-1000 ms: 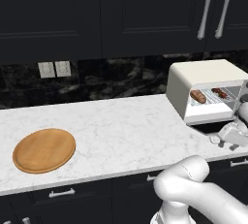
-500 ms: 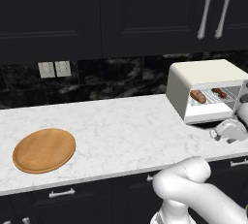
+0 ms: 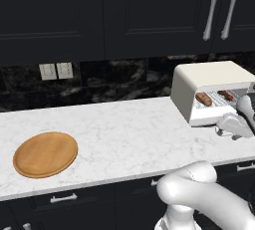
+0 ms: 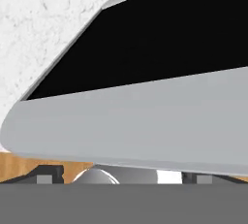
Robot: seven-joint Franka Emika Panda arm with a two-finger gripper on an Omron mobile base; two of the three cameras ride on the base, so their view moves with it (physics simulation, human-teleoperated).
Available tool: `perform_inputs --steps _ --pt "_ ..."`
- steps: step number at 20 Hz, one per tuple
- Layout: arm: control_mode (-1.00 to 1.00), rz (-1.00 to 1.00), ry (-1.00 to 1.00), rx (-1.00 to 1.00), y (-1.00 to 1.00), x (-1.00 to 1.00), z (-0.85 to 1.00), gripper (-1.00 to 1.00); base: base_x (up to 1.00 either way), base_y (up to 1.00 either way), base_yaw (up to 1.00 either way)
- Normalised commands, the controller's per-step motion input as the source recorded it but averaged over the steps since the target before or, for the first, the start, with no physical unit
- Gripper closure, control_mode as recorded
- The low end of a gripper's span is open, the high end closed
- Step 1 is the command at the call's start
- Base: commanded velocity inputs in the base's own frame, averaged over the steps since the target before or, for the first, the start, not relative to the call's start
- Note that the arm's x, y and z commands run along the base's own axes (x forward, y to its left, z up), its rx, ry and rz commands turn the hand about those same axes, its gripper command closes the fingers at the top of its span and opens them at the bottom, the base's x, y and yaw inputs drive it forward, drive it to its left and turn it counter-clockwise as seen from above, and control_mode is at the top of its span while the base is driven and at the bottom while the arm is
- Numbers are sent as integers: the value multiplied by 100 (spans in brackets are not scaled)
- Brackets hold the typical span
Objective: Pick up the kebab skewer and baguette bread, and place them inside the toaster oven. Close the toaster oven door and start by setting the timer.
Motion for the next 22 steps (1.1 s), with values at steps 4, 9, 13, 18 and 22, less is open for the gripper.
perform_inputs --steps 4,9,13,18,22 --pt "-100 -3 -7 0 -8 87 30 -100 0 0 0" --pt "-100 -4 -34 0 5 55 0 -100 0 0 0" --pt "-100 -8 -50 -4 25 47 -16 -100 0 0 0" --pt "-100 -14 -46 -8 31 85 -10 -100 0 0 0" --pt "-100 -17 -35 -10 16 91 -8 -100 0 0 0"
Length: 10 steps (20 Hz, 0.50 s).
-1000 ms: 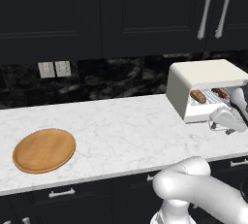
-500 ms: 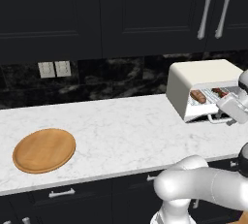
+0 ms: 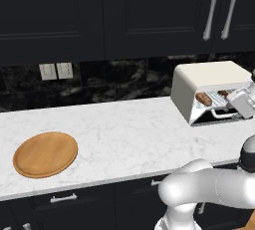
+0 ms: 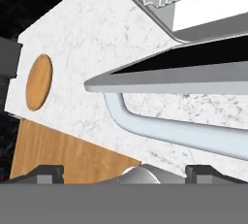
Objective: Pick up the kebab skewer and baguette bread, and place them inside the toaster oven. Close the toaster oven door and start by setting the timer.
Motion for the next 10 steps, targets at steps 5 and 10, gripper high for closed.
perform_inputs --steps 5,10 --pt "-100 -18 -28 -11 8 78 -28 -100 0 0 0" --pt "-100 -20 -29 -9 26 71 -47 -100 0 0 0"
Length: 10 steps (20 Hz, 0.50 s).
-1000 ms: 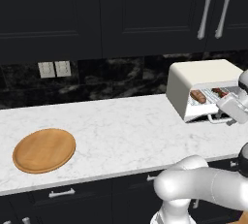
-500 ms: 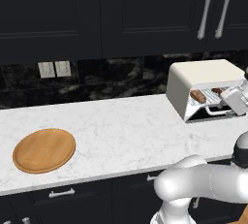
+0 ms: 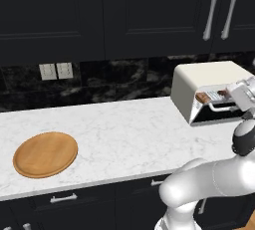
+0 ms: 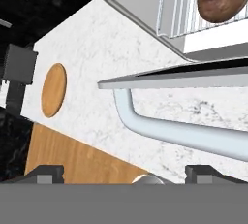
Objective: Pick up the kebab skewer and baguette bread, and place them inside the toaster oven. Close the toaster oven door and start by setting the timer.
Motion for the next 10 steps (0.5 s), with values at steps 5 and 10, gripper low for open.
perform_inputs --steps 5,10 --pt "-100 -24 -34 -7 47 67 -70 -100 0 0 0" --pt "-100 -28 -34 -9 66 75 -78 -100 0 0 0"
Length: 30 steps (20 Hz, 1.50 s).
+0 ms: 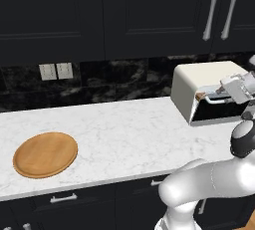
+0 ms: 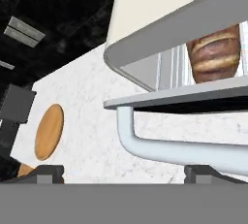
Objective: Pick up the kebab skewer and baguette bread, and place them inside the toaster oven. Close the toaster oven door and start by setting the timer.
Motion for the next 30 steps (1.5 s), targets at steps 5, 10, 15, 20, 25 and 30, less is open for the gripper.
perform_inputs --steps 5,10,15,20,25,30 --pt "-100 -30 -31 -11 62 62 -96 -100 0 0 0" --pt "-100 -30 -26 -10 49 63 -100 -100 0 0 0" --pt "-100 -30 -15 -8 38 81 -86 -100 0 0 0" --pt "-100 -29 -7 -5 18 60 -73 -100 0 0 0" --pt "-100 -25 -1 -5 5 18 -56 -100 0 0 0" --pt "-100 -20 0 -2 0 0 -6 -100 0 0 0"
